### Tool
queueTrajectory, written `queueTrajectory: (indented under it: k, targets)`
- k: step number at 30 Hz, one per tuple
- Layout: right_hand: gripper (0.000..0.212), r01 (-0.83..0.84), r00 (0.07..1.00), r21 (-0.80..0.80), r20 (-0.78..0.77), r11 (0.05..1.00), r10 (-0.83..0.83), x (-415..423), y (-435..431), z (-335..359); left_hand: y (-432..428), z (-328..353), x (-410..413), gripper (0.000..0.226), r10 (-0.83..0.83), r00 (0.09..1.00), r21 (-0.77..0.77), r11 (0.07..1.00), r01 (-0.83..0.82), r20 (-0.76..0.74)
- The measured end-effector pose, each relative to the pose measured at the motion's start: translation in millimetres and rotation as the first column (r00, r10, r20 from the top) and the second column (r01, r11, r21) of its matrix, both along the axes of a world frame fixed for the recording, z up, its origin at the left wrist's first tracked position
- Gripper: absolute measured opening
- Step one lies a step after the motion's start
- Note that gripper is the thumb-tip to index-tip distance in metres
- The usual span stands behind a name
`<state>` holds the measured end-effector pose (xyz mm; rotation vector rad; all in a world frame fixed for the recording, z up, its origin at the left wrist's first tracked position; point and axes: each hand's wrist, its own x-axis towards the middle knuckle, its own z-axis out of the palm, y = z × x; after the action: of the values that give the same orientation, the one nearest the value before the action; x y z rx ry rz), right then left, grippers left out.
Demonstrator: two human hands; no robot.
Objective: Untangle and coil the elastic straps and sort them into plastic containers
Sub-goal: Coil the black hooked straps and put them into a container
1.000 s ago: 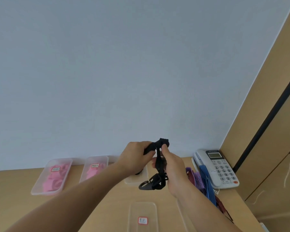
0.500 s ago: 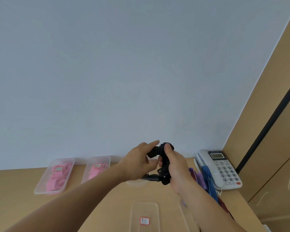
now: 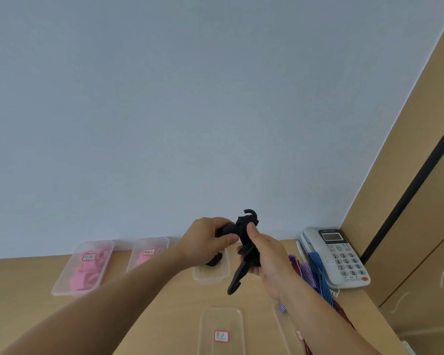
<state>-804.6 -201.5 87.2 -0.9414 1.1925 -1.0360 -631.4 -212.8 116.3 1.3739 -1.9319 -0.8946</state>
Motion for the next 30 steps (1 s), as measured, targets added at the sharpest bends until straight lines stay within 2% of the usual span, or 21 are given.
queueTrajectory:
  k: [4, 6, 10, 13, 16, 17, 18, 19, 20, 21, 22, 23, 25, 27, 30]
  targets:
    - [0.036, 0.005, 0.987, 0.059, 0.161, 0.998, -0.015, 7.0, 0.8, 1.5, 0.3, -12.2, -0.6, 0.014, 0.079, 0.974, -0.319, 0.948, -0.008, 0.210]
    - [0.035, 0.007, 0.972, 0.090, 0.232, 0.996, -0.027, 15.7, 1.4, 4.0, 0.5, -18.9, -1.9, 0.020, 0.127, 0.943, -0.420, 0.907, 0.015, 0.306]
    - [0.031, 0.019, 0.933, 0.117, 0.355, 0.993, -0.060, 26.7, 1.0, 10.1, 0.8, -21.5, -3.4, 0.024, 0.235, 0.859, -0.622, 0.774, 0.118, 0.455]
    - [0.019, -0.024, 0.929, 0.089, 0.371, 0.996, -0.011, 28.6, 1.9, 13.0, -0.9, -24.1, -2.1, 0.046, 0.286, 0.838, -0.727, 0.663, 0.178, 0.466]
    - [0.024, 0.017, 0.951, 0.099, 0.306, 0.995, -0.046, 29.9, -0.2, 12.9, -0.9, -29.4, 0.1, 0.048, 0.269, 0.850, -0.788, 0.566, 0.241, 0.453]
    - [0.026, 0.046, 0.961, 0.090, 0.268, 0.995, -0.069, 28.4, -1.7, 12.1, -0.9, -32.0, 1.0, 0.047, 0.243, 0.857, -0.784, 0.565, 0.256, 0.455]
    - [0.027, 0.069, 0.968, 0.065, 0.235, 0.996, -0.083, 25.9, -3.5, 11.1, 0.6, -33.0, 2.0, 0.046, 0.184, 0.884, -0.755, 0.610, 0.239, 0.429]
    - [0.026, 0.077, 0.975, 0.026, 0.205, 0.997, -0.080, 22.4, -5.2, 10.5, 3.2, -30.2, 3.2, 0.047, 0.095, 0.933, -0.669, 0.723, 0.174, 0.346]
    - [0.024, 0.061, 0.983, -0.024, 0.172, 0.998, -0.056, 18.3, -6.5, 10.2, 5.2, -24.3, 4.3, 0.050, 0.022, 0.979, -0.493, 0.866, 0.084, 0.204]
    - [0.022, 0.022, 0.991, -0.077, 0.133, 0.997, -0.011, 14.4, -7.1, 10.2, 5.7, -17.7, 5.3, 0.057, -0.009, 1.000, -0.261, 0.965, 0.015, 0.025]
    - [0.020, -0.033, 0.995, -0.121, 0.093, 0.992, 0.044, 11.8, -7.1, 10.0, 4.7, -10.8, 7.3, 0.065, 0.010, 0.991, -0.037, 0.999, -0.015, -0.130]
    - [0.018, -0.093, 0.992, -0.152, 0.067, 0.984, 0.104, 10.3, -6.1, 10.4, 1.6, -4.7, 10.3, 0.070, 0.028, 0.978, 0.128, 0.992, -0.001, -0.208]
    - [0.018, -0.208, 0.975, -0.185, 0.038, 0.960, 0.219, 9.9, -3.0, 10.7, -2.9, 5.3, 13.6, 0.059, -0.086, 0.966, 0.281, 0.947, 0.156, -0.245]
    - [0.028, -0.274, 0.958, -0.196, 0.031, 0.942, 0.285, 8.9, -1.3, 11.4, -2.0, 9.4, 12.4, 0.035, -0.221, 0.925, 0.280, 0.908, 0.311, -0.309]
    - [0.049, -0.291, 0.956, -0.166, -0.018, 0.942, 0.292, 6.5, -3.1, 13.0, -1.5, 3.8, 15.5, 0.034, -0.160, 0.896, 0.308, 0.902, 0.304, -0.414]
